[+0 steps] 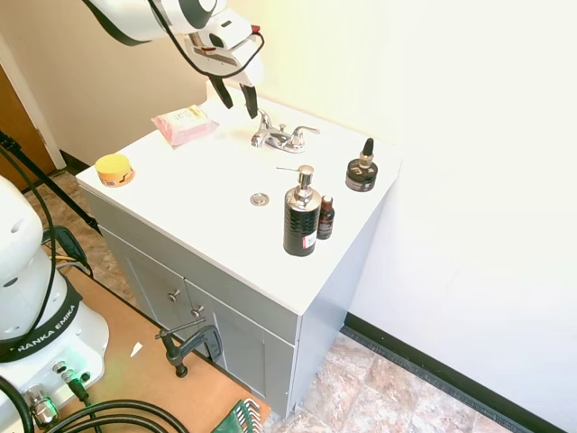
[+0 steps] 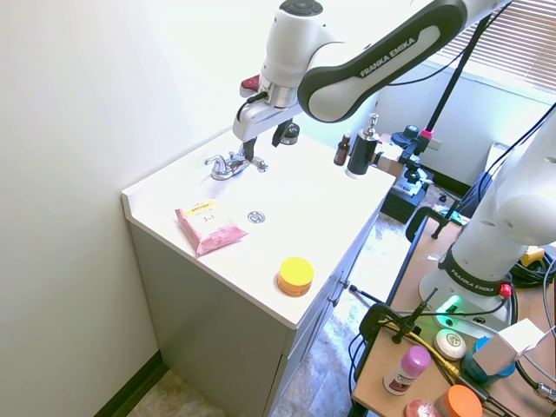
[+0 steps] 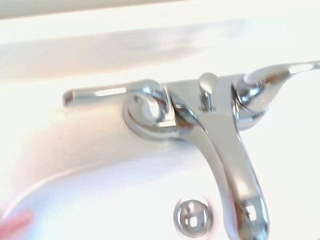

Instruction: Turn on the hot water

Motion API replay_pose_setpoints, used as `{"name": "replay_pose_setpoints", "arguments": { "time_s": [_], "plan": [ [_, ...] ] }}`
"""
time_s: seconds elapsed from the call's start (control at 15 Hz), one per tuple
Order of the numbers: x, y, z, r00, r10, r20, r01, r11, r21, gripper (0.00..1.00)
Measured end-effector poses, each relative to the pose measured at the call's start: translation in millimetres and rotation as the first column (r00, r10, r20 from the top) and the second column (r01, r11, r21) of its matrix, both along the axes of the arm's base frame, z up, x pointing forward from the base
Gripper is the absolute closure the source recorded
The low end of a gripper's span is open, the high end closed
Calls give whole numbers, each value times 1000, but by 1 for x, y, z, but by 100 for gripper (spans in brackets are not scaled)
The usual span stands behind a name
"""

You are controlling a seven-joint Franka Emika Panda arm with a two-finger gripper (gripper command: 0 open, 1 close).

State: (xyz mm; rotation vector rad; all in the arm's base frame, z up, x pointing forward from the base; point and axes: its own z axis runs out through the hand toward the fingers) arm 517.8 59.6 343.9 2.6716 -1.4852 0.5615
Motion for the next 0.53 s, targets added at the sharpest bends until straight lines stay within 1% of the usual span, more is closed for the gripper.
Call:
{"name": "replay_pose_setpoints", "arguments": {
  "time_s": [0.13,0.33,0.53],
  "plan": [
    [24,6,-11,999,-7,33,8,999,-32,0],
    [56,18,-13,995,-10,101,15,999,-48,0],
    [76,26,-18,992,-3,128,11,998,-61,0]
  ]
}}
